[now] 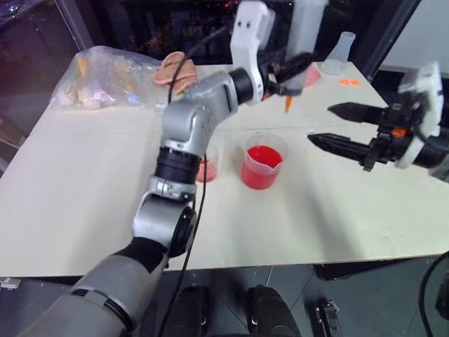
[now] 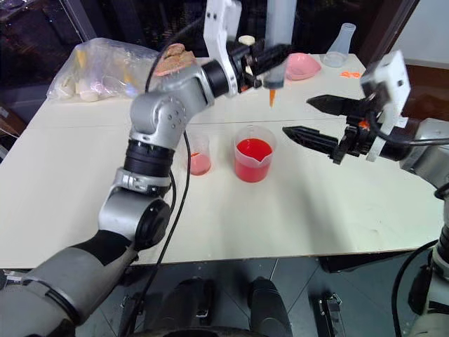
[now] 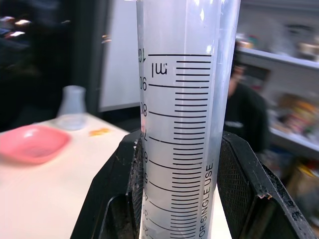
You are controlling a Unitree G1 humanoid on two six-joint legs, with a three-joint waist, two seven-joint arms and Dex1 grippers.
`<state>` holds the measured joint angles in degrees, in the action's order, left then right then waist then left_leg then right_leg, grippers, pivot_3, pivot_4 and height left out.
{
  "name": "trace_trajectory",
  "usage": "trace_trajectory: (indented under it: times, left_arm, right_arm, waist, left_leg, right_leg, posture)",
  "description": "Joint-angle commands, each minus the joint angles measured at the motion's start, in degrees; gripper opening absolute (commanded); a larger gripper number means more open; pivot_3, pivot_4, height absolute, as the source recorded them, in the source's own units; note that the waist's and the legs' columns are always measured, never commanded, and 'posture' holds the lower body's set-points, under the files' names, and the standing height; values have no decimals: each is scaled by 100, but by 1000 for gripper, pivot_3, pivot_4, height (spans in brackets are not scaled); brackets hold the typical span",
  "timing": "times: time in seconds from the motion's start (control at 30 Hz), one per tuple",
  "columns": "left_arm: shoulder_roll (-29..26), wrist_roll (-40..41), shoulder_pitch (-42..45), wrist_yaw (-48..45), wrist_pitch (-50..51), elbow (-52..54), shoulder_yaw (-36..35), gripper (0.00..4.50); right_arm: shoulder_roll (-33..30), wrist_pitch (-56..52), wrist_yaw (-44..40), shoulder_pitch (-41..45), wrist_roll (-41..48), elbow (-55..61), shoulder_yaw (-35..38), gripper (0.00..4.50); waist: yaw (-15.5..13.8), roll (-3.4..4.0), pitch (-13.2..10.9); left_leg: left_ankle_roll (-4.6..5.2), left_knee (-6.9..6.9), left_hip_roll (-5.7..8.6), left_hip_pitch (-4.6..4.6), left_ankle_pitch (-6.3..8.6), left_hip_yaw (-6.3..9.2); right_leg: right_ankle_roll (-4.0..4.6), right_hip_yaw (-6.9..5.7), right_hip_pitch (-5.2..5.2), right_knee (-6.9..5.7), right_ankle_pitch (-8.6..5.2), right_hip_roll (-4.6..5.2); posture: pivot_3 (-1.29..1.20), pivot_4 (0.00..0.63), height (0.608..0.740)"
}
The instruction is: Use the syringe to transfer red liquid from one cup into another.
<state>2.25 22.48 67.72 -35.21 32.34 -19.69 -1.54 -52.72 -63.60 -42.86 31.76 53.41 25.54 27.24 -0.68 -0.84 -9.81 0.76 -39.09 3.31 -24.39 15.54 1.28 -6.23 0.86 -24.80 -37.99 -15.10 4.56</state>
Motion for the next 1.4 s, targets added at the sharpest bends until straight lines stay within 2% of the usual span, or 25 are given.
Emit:
trace_trajectory:
  times: [0.03, 0.27, 0.5, 0.67, 0.83, 1.13, 1.4]
  left_arm:
    - [-98, 3, -235, -383, -247, 427, 276, 1526]
    - [-424, -350, -1071, -801, -827, 1135, 929, 1526]
    - [-453, -424, -1682, -839, -1125, 1425, 1121, 1526]
    - [-366, -339, -1839, -543, -1116, 1390, 931, 1526]
    - [-343, -582, -2004, -360, -1729, 1011, 906, 1526]
    - [-226, -840, -2244, -351, -2403, 439, 1033, 1526]
    - [-206, -982, -2437, -356, -2514, 475, 1155, 1526]
  right_arm:
    - [-30, -409, 530, 131, 910, 220, 637, 4500]
    - [-128, -487, 1494, 314, 1962, 60, 890, 4500]
    - [-96, -230, 2720, 706, 3185, -259, 596, 4500]
    - [-170, -93, 3100, 524, 3471, -171, 312, 4500]
    - [-172, 88, 3288, 421, 3659, -139, 48, 4500]
    - [223, 539, 3929, 676, 3519, -199, -665, 4500]
    - [415, 669, 4454, 755, 3518, -246, -997, 4500]
  waist:
    - [-10, 0, 0]
    - [-9, 1, 1]
    - [-5, 2, 1]
    - [-10, 2, 1]
    - [-10, 2, 1]
    - [-7, 2, 1]
    - [-7, 2, 1]
  left_leg:
    - [3, -2, 0, -1, 2, 0]
    - [12, -5, 0, -2, 6, -1]
    - [19, -6, 0, -1, 4, -2]
    - [29, -7, 0, -2, 2, -4]
    - [35, -7, 0, -1, 3, -5]
    - [38, -8, 0, 0, 3, -7]
    - [41, -8, 0, -1, 5, -7]
  right_leg:
    - [0, 0, 1, 2, 0, 1]
    - [0, 1, 4, 7, 0, 3]
    - [0, 0, 8, 9, 0, 4]
    - [0, -1, 10, 10, 0, 5]
    - [0, -2, 13, 13, 0, 4]
    - [0, -2, 16, 15, 0, 4]
    - [0, -2, 19, 24, 0, 4]
  posture:
    - [0, 150, 740]
    - [0, 150, 740]
    - [0, 150, 740]
    - [0, 150, 740]
    - [0, 150, 740]
    - [0, 150, 740]
    - [0, 150, 740]
